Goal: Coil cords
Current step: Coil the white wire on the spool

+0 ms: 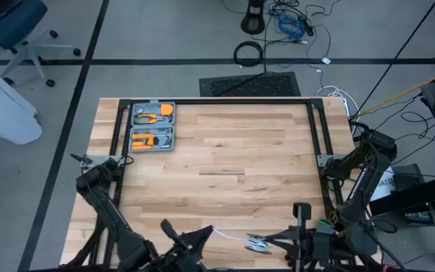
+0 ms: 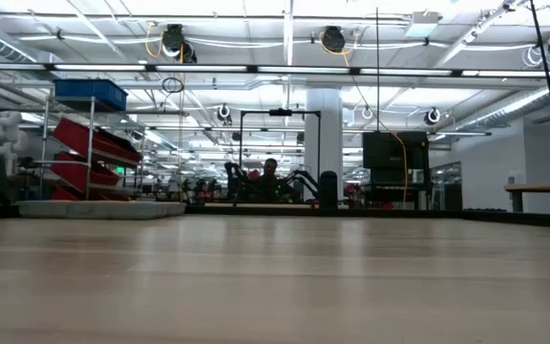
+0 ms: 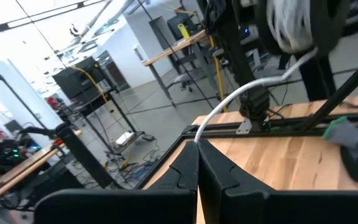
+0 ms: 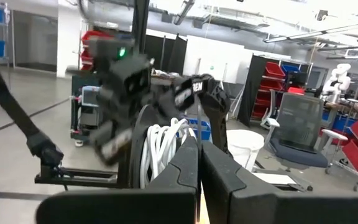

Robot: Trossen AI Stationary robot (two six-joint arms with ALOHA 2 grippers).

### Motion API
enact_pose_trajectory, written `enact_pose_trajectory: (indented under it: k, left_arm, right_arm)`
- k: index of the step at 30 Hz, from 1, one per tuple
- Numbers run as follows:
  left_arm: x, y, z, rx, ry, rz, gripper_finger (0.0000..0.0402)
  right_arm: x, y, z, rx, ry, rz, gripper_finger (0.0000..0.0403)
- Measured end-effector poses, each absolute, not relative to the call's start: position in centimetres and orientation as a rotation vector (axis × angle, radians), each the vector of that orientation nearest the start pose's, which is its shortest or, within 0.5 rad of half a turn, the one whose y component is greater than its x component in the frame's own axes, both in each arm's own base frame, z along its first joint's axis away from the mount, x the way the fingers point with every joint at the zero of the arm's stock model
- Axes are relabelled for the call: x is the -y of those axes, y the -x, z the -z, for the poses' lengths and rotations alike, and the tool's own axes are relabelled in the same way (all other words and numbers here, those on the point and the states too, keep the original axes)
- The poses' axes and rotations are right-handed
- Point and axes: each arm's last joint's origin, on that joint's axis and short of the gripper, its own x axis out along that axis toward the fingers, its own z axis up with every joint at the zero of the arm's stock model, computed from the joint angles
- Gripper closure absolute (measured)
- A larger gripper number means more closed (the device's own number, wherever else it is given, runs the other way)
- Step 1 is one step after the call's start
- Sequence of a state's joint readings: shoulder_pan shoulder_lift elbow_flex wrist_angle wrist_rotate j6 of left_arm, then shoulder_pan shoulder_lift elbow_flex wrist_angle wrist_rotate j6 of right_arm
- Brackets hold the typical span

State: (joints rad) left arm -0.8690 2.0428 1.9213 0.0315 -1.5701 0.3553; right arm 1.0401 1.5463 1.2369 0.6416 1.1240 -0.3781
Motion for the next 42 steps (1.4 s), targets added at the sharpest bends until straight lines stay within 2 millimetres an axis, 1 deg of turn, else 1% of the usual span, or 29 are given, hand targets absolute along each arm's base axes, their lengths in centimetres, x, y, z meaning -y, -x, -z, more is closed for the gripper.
enact_pose_trajectory:
  k: [5, 10, 12, 18, 22, 25, 29, 36, 42]
  left_arm:
    - [32.6, -29.9, -38.9, -0.128, -0.365, -0.668, 0.0400]
    - [31.8, -28.4, -41.1, -0.107, -0.313, -0.655, 0.0400]
    - [31.7, -28.1, -41.5, -0.103, -0.304, -0.650, 0.0400]
    - [32.2, -27.4, -41.5, -0.099, -0.300, -0.631, 0.0400]
    - [32.6, -27.5, -41.1, -0.089, -0.271, -0.629, 0.0400]
    - [32.6, -27.5, -41.1, -0.078, -0.237, -0.630, 0.0400]
    - [32.2, -28.3, -40.6, -0.083, -0.244, -0.652, 0.0401]
    - [30.5, -30.1, -40.8, -0.075, -0.202, -0.709, 0.0401]
    - [29.4, -31.2, -40.8, -0.061, -0.157, -0.744, 0.0401]
  right_arm:
    - [-28.3, -19.5, -37.2, 0.111, 0.134, 0.104, 0.0403]
    - [-27.9, -20.1, -36.9, 0.095, 0.163, 0.123, 0.0403]
    - [-27.7, -20.5, -36.8, 0.083, 0.184, 0.135, 0.0403]
    - [-26.7, -22.0, -35.6, 0.016, 0.217, 0.169, 0.0403]
    - [-26.2, -22.7, -35.0, -0.021, 0.220, 0.191, 0.0403]
    - [-25.9, -23.1, -34.9, -0.026, 0.216, 0.203, 0.0403]
    - [-25.8, -23.3, -34.7, -0.034, 0.237, 0.211, 0.0403]
    - [-25.7, -23.5, -34.1, -0.070, 0.296, 0.224, 0.0403]
    - [-25.3, -23.5, -33.8, -0.096, 0.328, 0.335, 0.0403]
